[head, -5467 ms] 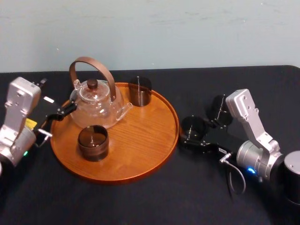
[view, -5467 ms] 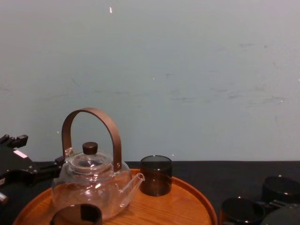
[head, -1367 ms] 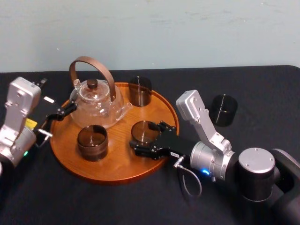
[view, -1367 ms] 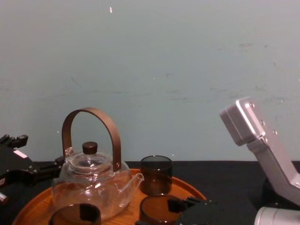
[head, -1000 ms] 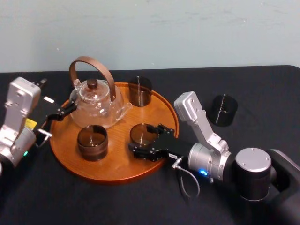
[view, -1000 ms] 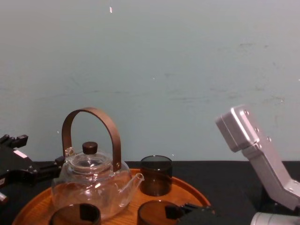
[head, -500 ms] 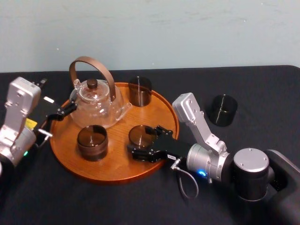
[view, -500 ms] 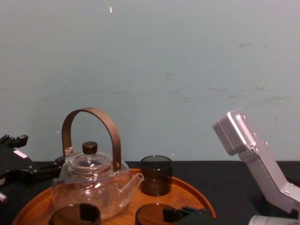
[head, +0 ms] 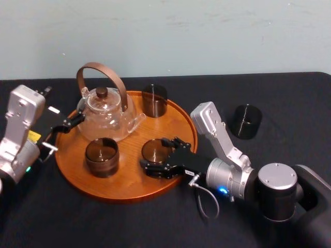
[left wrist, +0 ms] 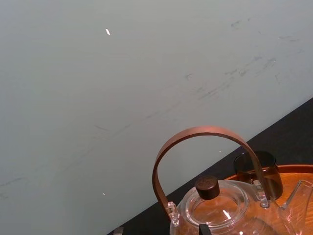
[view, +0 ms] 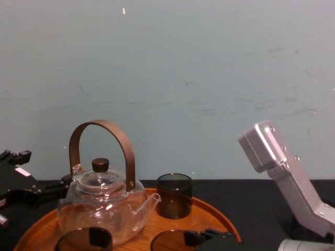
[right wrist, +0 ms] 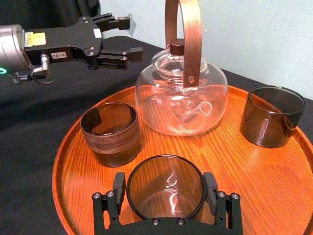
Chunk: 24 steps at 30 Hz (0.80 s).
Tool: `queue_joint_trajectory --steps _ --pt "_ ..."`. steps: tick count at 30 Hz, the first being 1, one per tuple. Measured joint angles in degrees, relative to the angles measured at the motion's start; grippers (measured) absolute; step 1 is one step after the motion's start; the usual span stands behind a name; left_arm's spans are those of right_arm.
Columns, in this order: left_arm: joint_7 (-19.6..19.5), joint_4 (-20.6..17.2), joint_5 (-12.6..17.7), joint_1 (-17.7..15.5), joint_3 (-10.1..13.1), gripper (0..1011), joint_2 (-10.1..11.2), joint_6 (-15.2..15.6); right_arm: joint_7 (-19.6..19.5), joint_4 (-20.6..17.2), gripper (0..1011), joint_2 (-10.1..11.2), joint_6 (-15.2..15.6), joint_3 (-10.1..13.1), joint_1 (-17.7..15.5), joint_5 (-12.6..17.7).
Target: Pick up the glass from the table and place it on the tray.
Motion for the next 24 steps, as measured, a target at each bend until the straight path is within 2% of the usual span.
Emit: queue_joint_trajectory --steps 5,11,13,16,17,24 --pt "0.0 0.0 0.0 0.0 0.0 1001 0.0 0.0 0.2 -0.3 1003 0.2 -0.5 0.4 -0.3 0.8" --pt "0.0 0.0 0.0 0.0 0.0 1001 0.0 0.0 -0.1 -2.6 1002 1.4 -1.8 1.1 -1.4 1.3" --pt "0.0 0.0 0.0 0.0 0.0 1001 0.0 0.0 -0.6 -4.6 1002 2.2 -2.3 1.7 -2.3 1.4" --pt "0.0 0.0 0.0 0.0 0.0 1001 0.0 0.0 -0.9 -5.6 1002 2.6 -2.5 2.0 -2.8 1.4" --pt "0.0 0.0 0.0 0.0 0.0 1001 0.0 0.0 -1.5 -7.5 1002 3.4 -2.8 2.6 -3.7 1.4" --pt "0.0 0.0 0.0 0.0 0.0 1001 0.0 0.0 -2.8 -12.1 1002 5.4 -3.5 4.7 -6.6 2.0"
